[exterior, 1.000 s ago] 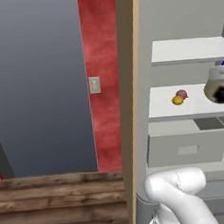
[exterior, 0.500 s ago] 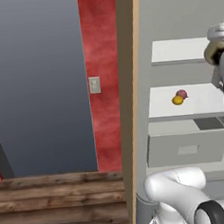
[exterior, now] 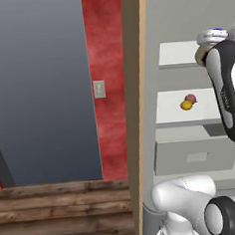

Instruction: Place the mayonnaise and mayonnaise from the counter to the top shelf of the fridge. If the existing items in the fridge are on the top shelf, move them to other shelves.

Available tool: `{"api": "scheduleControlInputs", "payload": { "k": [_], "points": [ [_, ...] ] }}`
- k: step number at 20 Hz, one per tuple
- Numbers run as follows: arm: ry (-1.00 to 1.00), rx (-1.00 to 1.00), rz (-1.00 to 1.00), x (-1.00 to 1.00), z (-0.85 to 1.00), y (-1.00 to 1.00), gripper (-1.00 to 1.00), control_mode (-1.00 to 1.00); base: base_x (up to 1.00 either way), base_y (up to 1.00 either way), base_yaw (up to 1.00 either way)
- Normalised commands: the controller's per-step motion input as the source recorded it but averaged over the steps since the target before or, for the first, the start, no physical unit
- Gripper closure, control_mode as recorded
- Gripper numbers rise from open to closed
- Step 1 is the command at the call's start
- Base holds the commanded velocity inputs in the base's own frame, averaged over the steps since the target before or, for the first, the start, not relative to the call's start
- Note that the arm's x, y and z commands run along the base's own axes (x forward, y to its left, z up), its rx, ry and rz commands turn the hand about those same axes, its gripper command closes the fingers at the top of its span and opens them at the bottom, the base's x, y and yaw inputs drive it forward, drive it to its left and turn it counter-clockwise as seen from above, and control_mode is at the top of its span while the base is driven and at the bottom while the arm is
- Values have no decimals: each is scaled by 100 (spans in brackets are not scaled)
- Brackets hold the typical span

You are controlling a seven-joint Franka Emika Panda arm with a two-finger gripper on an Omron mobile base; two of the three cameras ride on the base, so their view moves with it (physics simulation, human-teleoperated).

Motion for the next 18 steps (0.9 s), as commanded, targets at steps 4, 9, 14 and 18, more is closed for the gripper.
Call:
{"api": "scheduleControlInputs", "payload": {
  "k": [4,9,14,18],
  "points": [
    [0,0,1,100,-31,-14,100,-100,0,0,0],
    [0,6,0,100,-4,-56,100,-100,0,0,0],
    [0,8,1,95,0,-61,100,-100,0,0,0],
    [0,0,1,79,-12,-33,100,-100,0,0,0]
  ]
}}
